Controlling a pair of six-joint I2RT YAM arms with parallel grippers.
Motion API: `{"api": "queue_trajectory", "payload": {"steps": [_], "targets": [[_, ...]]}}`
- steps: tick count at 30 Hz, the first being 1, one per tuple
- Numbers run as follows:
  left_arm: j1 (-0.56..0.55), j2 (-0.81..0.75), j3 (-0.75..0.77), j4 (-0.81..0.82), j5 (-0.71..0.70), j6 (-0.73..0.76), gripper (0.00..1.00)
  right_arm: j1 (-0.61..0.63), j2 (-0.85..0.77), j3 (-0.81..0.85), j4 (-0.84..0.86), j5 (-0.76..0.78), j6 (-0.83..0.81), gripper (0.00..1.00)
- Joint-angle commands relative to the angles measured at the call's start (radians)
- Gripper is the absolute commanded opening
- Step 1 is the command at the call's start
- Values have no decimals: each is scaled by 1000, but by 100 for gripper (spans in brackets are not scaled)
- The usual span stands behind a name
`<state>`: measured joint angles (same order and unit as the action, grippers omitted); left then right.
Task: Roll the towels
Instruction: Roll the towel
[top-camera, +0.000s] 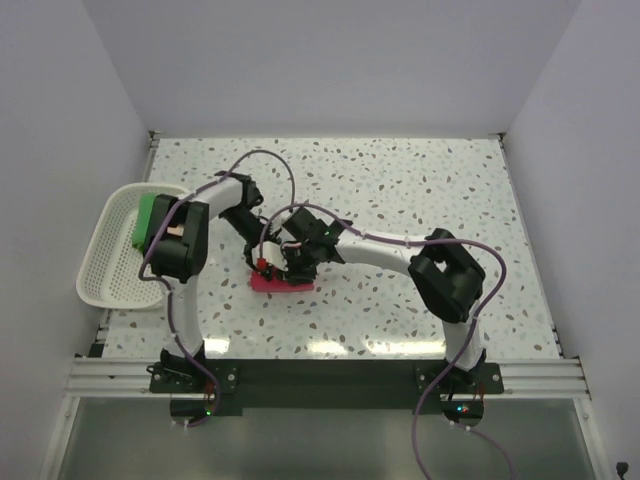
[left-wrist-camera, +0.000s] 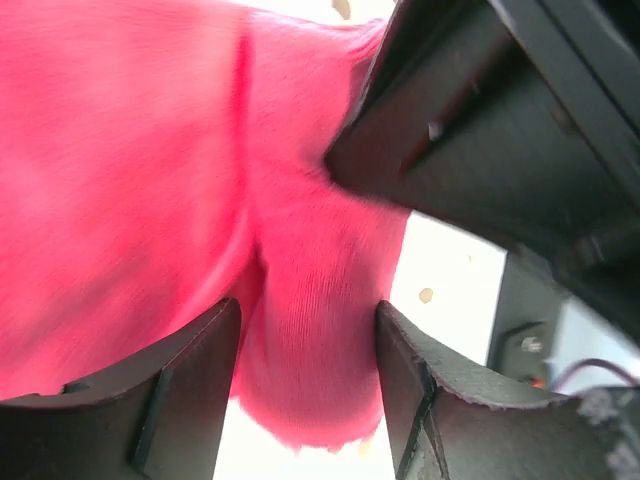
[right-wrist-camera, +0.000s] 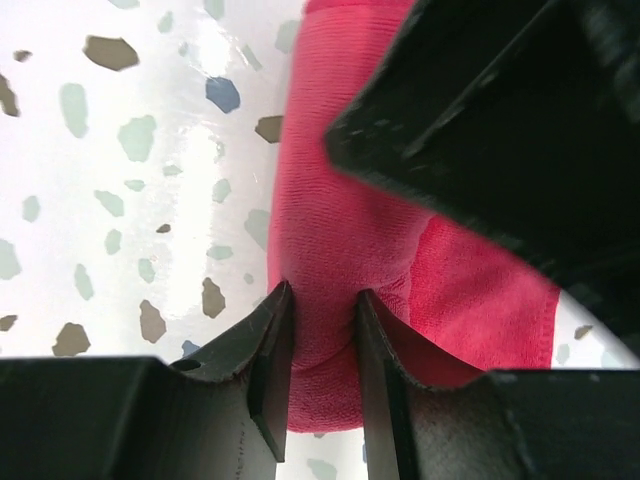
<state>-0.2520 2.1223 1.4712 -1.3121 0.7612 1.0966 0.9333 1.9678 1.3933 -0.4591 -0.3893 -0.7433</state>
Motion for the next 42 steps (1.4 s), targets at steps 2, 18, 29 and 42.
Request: {"api": "queue_trajectory", "payload": {"steps": [2,18,29,42], "targets": [[88,-154,27,103,-66,80,62,-24,72,-2,-222,-180,5,0],[413,-621,-130,365,171,-76,67,-129,413,383,-585,-450,64,0],[59,-1162,-771,657,-152,-4,82,-205,663,613,-800,-671,110,0],[-341,-1233,-1042,999,-384,17,80,-232,760,636,-739,-695,211,0]]}}
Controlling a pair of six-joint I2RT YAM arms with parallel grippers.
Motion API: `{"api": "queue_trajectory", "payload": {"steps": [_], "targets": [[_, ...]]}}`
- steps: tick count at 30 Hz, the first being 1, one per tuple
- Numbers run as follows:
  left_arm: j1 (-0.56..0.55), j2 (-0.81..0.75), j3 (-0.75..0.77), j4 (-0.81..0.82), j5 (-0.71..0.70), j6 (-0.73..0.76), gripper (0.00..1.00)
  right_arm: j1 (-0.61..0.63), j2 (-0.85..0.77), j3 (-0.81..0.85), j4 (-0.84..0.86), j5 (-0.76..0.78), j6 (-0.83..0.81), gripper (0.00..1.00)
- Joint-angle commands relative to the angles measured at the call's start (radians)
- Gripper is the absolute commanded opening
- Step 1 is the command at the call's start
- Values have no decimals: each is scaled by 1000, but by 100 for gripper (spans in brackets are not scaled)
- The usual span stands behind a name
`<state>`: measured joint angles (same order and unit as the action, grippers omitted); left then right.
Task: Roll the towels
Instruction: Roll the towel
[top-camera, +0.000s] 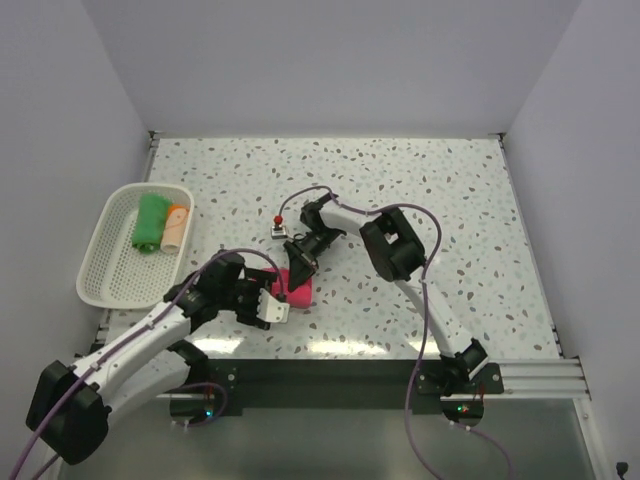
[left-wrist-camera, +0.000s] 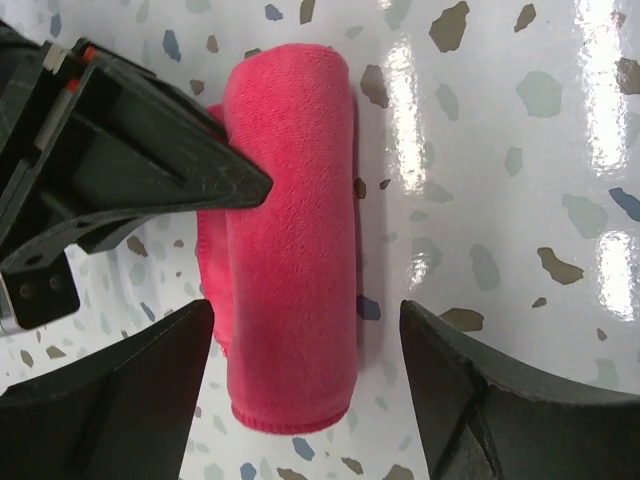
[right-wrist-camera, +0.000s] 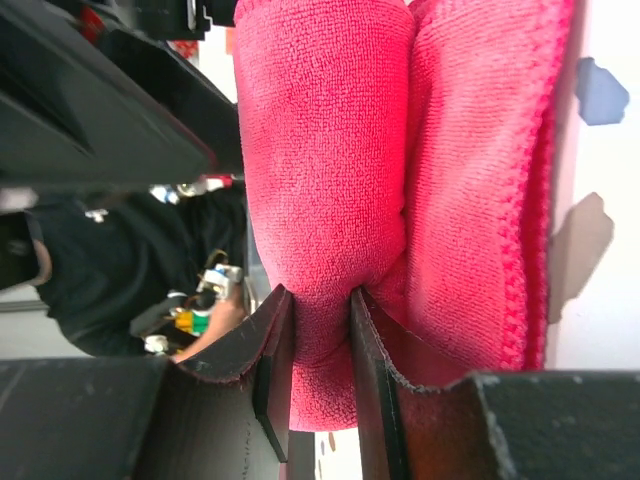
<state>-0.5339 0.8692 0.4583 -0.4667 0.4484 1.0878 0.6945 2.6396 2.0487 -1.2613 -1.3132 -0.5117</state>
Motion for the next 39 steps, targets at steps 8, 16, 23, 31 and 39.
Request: {"api": "queue_trajectory", "payload": {"steps": [8,16,23,31,39], "targets": [[-113,177,-73,266,-148,40,56,-12,69,-21,80,236,-10,0],[-117,266,-38,125,-140,-28,22,-24,5,-15,80,282,-22,31],[-113,369,89,-56,-56,-100,10,-84,-130,89,51,383,-25,60],[11,606,367,-306,87,-155,11,-220,-453,-42,222,505,4,59],[169,949,707,-521,180,-79,17,-251,-800,-409,415,571,3,57]]}}
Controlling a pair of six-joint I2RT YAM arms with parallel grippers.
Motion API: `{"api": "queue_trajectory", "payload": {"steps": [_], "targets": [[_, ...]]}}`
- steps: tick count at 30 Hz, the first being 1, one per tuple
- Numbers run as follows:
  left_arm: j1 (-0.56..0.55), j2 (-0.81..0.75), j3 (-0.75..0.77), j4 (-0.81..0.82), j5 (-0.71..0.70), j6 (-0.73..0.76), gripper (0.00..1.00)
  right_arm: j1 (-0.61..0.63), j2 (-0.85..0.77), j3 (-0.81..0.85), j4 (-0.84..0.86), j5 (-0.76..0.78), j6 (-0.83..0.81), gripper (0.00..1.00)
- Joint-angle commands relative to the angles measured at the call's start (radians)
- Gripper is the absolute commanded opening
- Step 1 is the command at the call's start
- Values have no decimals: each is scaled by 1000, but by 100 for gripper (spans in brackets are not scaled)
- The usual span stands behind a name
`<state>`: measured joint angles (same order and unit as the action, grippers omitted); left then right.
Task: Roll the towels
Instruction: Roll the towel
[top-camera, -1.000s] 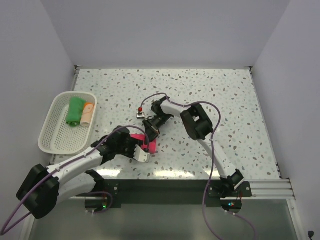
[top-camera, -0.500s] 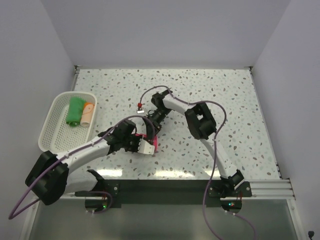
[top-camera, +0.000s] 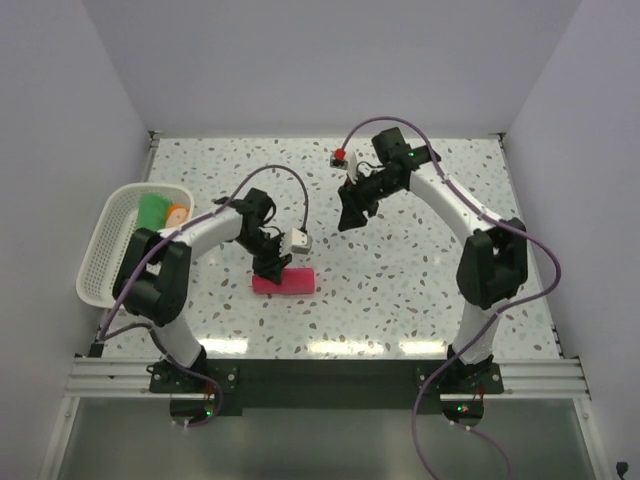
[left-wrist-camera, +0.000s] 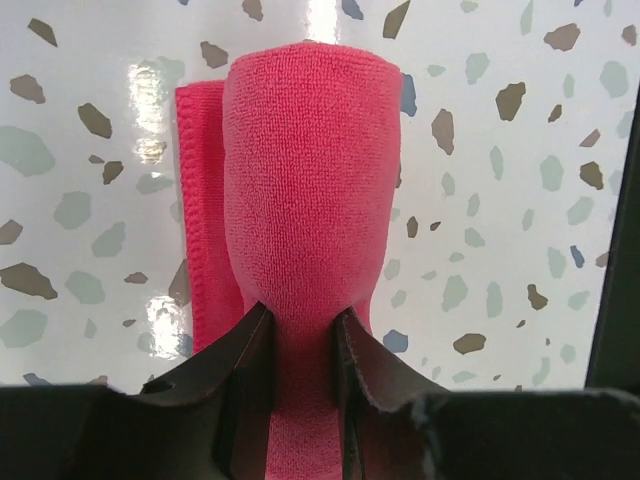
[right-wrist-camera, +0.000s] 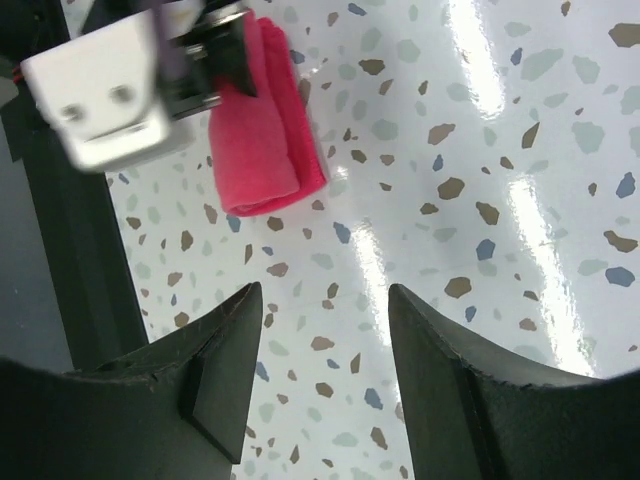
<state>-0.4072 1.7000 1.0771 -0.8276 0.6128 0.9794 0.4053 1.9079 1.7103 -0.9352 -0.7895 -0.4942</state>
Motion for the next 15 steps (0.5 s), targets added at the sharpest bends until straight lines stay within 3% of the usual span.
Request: {"api": "queue_trajectory", "payload": {"steps": [1,8,15], "targets": [[54,150,118,-172,30,34,17,47,-102,-86,91,76,-29,57],[122,398,342,-292,114,76,22,228,-225,-268,255,376,-72,57],[133,501,455,-360,143,100,23,426,-208,-339,455,564,-116,60]]}}
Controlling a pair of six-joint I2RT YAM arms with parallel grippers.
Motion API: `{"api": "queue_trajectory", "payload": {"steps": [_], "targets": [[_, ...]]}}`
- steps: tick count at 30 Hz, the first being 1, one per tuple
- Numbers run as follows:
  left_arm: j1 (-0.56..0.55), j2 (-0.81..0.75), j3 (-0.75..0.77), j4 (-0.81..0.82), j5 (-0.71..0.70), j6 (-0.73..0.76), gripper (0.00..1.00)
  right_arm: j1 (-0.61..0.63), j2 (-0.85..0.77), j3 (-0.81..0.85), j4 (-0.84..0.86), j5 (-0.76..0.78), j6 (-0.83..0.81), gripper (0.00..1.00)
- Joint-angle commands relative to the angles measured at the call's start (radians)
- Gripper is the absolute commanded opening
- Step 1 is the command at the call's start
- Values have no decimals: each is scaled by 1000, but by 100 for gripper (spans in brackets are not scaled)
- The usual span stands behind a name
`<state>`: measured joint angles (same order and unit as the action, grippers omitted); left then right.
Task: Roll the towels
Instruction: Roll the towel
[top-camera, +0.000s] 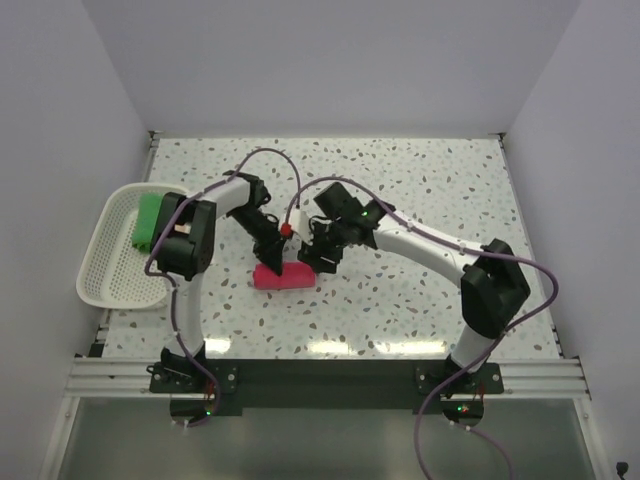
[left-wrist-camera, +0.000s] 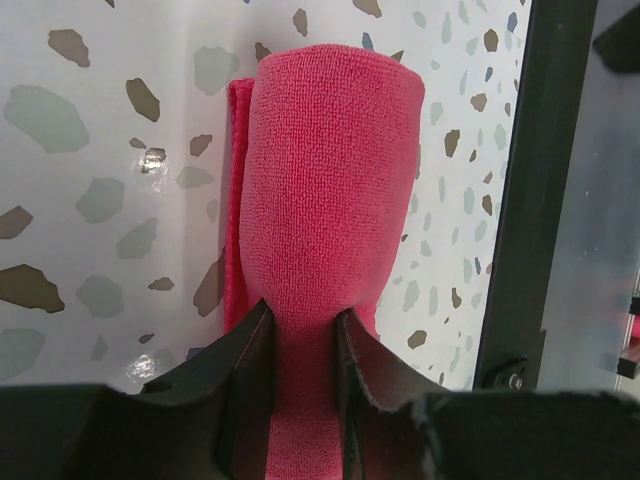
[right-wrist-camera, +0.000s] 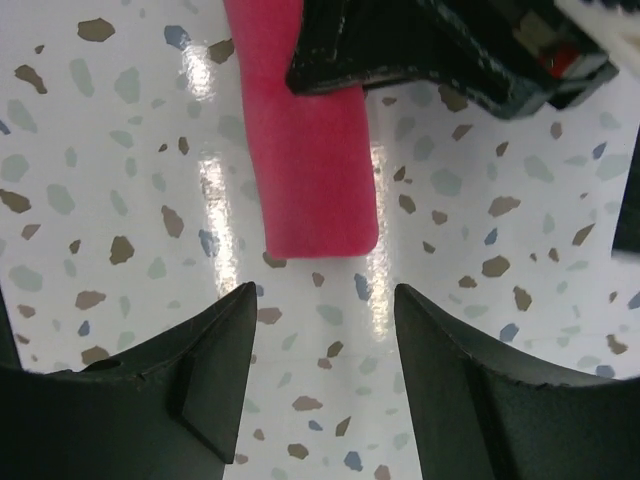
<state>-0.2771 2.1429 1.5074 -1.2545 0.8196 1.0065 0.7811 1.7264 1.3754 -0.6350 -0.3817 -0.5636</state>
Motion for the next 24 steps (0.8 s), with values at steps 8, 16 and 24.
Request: {"api": "queue_trajectory", "payload": {"steps": [8,16,24], "targets": [[15,95,45,52,-59,76,26,158,90,5,225,190,-97,66],[29,120,60,33,-45,96,28,178,136,-45,331,205,-134,69],[36,134,77,29,-40,101,30,185,202,-52,292,184,-163,57]]}}
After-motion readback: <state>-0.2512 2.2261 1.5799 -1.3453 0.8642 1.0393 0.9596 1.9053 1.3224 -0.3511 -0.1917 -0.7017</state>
